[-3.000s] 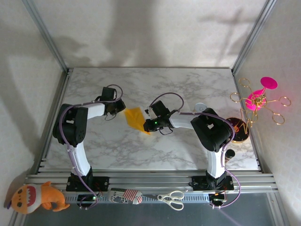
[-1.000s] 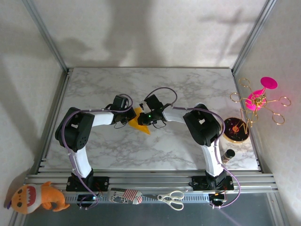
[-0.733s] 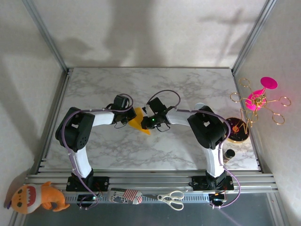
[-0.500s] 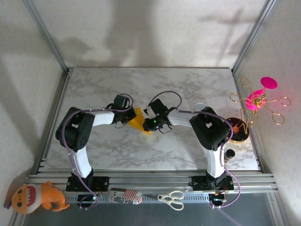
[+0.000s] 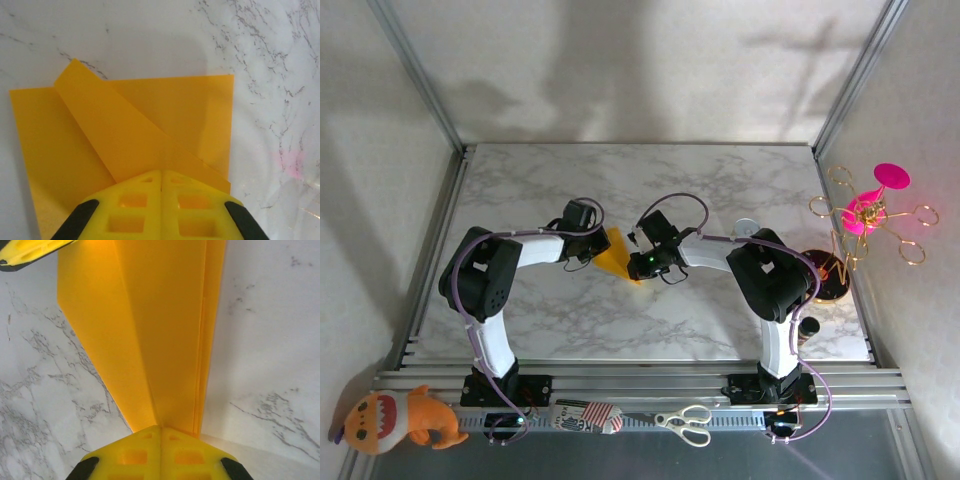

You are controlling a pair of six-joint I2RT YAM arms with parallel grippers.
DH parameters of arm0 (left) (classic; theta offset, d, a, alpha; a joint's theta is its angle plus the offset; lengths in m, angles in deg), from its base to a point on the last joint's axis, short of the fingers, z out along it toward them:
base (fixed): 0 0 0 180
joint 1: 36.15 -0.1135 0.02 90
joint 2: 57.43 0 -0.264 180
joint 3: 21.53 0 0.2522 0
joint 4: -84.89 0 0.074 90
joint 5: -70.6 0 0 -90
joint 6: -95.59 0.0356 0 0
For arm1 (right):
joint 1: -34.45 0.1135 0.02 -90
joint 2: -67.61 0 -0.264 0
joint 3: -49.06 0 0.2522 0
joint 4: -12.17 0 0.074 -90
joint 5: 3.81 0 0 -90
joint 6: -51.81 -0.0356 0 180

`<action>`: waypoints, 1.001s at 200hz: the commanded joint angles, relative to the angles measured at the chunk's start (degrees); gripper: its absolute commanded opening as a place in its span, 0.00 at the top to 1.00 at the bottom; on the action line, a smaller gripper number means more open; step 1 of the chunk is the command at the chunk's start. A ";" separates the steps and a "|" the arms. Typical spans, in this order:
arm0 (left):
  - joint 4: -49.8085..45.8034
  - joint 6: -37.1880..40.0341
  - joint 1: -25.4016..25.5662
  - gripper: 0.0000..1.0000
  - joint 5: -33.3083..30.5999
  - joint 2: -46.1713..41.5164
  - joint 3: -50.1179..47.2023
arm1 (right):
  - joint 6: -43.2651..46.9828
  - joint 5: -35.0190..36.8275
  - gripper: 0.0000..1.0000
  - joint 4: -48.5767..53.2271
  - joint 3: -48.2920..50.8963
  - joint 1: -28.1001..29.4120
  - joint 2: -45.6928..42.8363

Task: Fold a paper plane with a square sheet of paper (pick it up from the middle)
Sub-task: Fourth fold the wing at the center of the table.

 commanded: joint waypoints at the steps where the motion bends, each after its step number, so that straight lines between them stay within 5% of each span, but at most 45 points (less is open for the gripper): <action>1: -7.93 3.26 -0.56 0.93 -4.22 3.15 0.18 | 1.00 1.73 1.00 5.90 0.57 0.34 -0.23; 40: -2.37 3.77 0.83 0.81 5.54 -3.74 1.82 | 0.06 1.37 1.00 5.37 -0.16 0.31 1.20; 75: 1.54 2.25 4.01 0.82 7.76 -5.35 -1.76 | -1.08 -0.04 1.00 4.17 -0.33 0.05 1.02; 200: -6.11 2.35 6.47 0.94 -2.45 2.34 -0.32 | -1.15 -1.73 0.97 2.82 2.01 -0.45 -2.72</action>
